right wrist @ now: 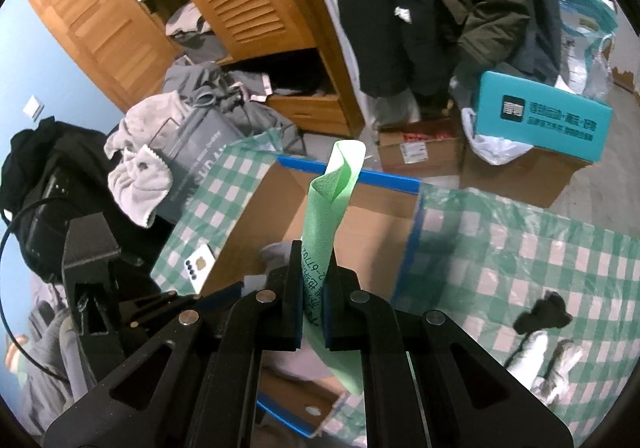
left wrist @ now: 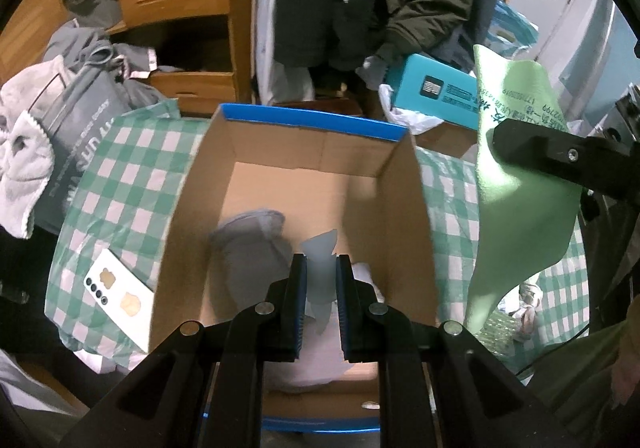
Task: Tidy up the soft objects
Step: 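Lower the light-green bag into the box and open the right gripper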
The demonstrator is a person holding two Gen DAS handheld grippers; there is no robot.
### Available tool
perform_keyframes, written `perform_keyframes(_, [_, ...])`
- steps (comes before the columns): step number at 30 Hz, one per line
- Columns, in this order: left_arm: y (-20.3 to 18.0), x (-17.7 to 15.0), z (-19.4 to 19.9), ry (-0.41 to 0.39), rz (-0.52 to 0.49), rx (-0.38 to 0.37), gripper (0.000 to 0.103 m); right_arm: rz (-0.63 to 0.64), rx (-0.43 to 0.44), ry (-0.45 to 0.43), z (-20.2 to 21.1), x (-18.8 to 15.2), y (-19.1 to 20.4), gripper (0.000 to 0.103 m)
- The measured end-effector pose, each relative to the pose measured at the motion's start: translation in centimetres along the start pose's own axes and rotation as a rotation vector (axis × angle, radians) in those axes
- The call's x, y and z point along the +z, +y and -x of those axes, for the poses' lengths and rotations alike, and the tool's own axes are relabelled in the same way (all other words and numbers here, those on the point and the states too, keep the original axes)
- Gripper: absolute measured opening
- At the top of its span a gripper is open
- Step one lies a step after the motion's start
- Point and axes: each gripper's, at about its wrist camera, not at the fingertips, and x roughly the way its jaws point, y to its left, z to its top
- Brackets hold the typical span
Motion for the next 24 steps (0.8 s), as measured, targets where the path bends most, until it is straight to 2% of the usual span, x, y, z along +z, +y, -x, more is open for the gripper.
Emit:
perform_keyframes(5, [1.6,-0.1,0.0,-0.008,0.018,0.041,0.014,0.012,0.012,0.029,-1.7,0.2,1.2,0.007])
perform_keyframes(10, [2.8,-0.2,-0.1,-0.004,0.034,0.051,0.014,0.027,0.013,0.066,-3.3,-0.1,2.0,0.007])
perform_keyframes(18, [2.9,-0.3,-0.2,-0.005,0.036,0.069,0.016,0.035,0.005,0.112,-4.5,-0.7,2.0,0.009])
perform_keyframes(19, [2.9,-0.3,-0.2,-0.004,0.036,0.073,0.016,0.036,0.0,0.116,-4.5,-0.8,1.9,0.011])
perform_keyframes(22, [2.9,-0.2,-0.3,0.007,0.044,0.077,0.019,0.031,-0.015,0.118,-4.6,-0.9,1.8,0.037])
perform_keyframes(24, [2.9,-0.2,-0.4,0.012,0.05,0.082,0.019,0.026,-0.022,0.113,-4.4,-1.0,1.5,0.044])
